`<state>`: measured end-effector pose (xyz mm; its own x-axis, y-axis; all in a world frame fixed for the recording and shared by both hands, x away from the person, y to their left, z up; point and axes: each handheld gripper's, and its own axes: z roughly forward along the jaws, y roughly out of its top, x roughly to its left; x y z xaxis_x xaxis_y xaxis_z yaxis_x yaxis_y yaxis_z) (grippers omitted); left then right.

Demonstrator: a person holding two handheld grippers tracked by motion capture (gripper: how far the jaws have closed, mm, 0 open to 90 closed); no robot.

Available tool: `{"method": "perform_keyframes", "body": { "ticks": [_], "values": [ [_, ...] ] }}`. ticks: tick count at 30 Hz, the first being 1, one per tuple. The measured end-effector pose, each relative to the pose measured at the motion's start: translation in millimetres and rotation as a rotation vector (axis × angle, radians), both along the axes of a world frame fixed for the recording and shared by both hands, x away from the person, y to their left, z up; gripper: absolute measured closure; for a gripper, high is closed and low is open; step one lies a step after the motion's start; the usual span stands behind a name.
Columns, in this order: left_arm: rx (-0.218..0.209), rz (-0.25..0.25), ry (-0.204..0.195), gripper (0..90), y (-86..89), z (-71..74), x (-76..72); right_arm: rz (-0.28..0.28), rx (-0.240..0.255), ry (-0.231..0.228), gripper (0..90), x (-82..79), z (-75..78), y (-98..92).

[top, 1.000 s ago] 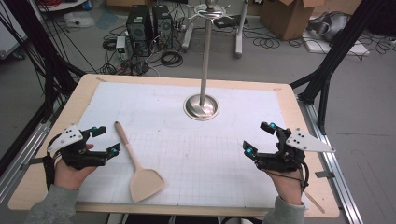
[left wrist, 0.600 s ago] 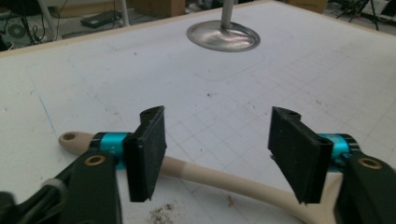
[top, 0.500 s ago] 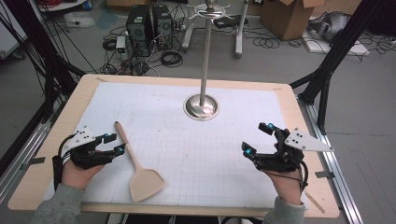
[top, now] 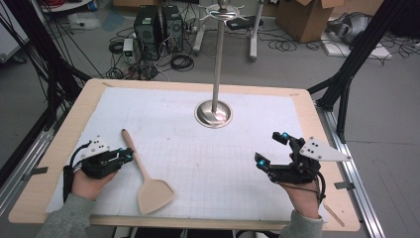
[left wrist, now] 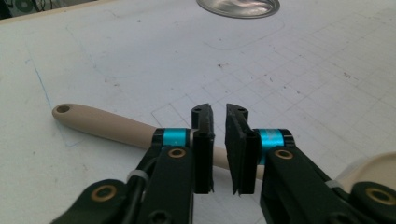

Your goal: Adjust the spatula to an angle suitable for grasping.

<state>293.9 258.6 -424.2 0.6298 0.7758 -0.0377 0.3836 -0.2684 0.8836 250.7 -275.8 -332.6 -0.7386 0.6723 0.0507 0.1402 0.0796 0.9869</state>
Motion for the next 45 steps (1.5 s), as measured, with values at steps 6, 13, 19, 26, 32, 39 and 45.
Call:
{"method": "perform_keyframes", "body": {
  "ticks": [6,13,19,26,32,39,45],
  "values": [
    [0.020,-0.016,0.018,89.4,-5.1,-4.9,3.5,-0.002,-0.005,0.003,10.5,-2.0,-0.6,-1.6],
    [0.047,-0.008,0.032,89.6,-10.5,-9.3,7.9,-0.006,-0.009,0.005,10.5,-5.4,-1.0,-3.3],
    [0.070,-0.026,0.044,89.6,-20.3,-11.5,9.3,-0.006,-0.019,0.004,10.5,-6.5,-1.6,-3.7],
    [0.106,-0.013,0.056,89.7,-26.1,-14.2,11.1,-0.009,-0.023,0.011,10.5,-8.1,-2.2,-5.0],
    [0.079,0.007,0.053,89.7,-17.4,-11.6,11.9,-0.009,-0.022,0.007,10.5,-8.0,-2.4,-5.6],
    [0.067,0.038,0.057,89.7,-3.9,-11.8,13.7,-0.007,-0.023,0.007,10.5,-7.8,-2.4,-5.6],
    [0.067,0.042,0.079,89.7,1.5,-15.0,16.2,-0.007,-0.028,0.019,10.5,-6.7,-3.9,-4.9]
  ]
}}
